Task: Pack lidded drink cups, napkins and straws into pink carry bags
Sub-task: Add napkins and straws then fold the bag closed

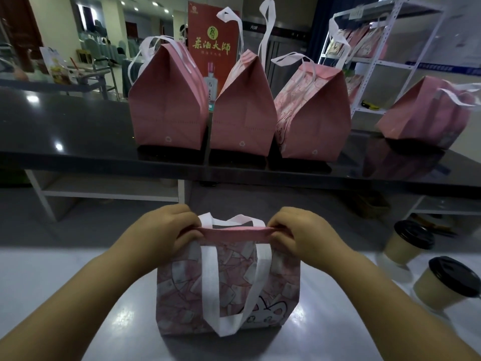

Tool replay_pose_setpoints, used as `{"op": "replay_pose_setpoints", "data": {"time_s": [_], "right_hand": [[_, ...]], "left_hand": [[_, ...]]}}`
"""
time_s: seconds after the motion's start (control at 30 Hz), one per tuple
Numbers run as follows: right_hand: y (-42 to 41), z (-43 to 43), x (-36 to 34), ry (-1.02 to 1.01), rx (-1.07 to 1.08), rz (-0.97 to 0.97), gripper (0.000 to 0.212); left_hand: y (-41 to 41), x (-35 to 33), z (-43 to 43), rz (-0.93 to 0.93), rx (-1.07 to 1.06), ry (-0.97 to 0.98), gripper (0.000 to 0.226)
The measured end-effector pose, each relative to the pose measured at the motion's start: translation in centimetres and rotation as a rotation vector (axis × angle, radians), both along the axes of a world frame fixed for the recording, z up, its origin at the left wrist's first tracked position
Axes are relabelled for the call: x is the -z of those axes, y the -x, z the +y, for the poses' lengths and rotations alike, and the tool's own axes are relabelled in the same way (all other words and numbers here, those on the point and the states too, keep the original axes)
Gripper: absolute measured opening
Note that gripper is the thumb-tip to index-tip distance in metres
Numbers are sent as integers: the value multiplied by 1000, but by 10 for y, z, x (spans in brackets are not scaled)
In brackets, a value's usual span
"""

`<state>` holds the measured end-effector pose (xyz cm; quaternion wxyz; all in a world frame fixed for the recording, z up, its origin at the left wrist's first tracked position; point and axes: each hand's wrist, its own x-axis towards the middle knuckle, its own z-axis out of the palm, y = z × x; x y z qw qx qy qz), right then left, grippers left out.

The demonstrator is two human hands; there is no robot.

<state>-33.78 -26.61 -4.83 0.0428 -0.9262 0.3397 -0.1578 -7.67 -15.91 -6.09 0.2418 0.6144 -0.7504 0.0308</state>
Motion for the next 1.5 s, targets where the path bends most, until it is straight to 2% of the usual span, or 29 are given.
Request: {"op": "replay_pose_setpoints", "data": {"time_s": [0.1, 0.23, 0.37, 0.57, 0.83, 1.1, 1.27, 1.4, 1.5], "right_hand": [[9, -3, 1, -91, 26, -27, 15], [13, -5, 6, -34, 93, -7, 1], [14, -3, 7, -60, 111, -23, 10], [18, 1, 7, -134, 138, -58, 15], [21, 5, 18, -119, 239, -157, 7], [59, 19, 0, -152, 244, -392, 19], [94, 18, -31, -68, 256, -660, 20], [134, 7, -63, 133, 292, -820, 25], [174, -4, -87, 293, 294, -853, 17]], "left_hand": [[-2, -2, 2, 61, 16, -44, 14], [-7, -2, 5, 103, -7, -77, 14], [-10, -3, 11, 104, -1, -83, 14], [-18, 2, 21, 149, 26, -121, 31], [-25, 5, 21, 153, -30, 31, 17], [-13, -5, 8, 213, 52, 57, 30], [18, -30, -20, 276, 102, 177, 44], [68, -64, -52, 240, 171, 386, 38], [115, -85, -77, 205, 221, 497, 30]]}}
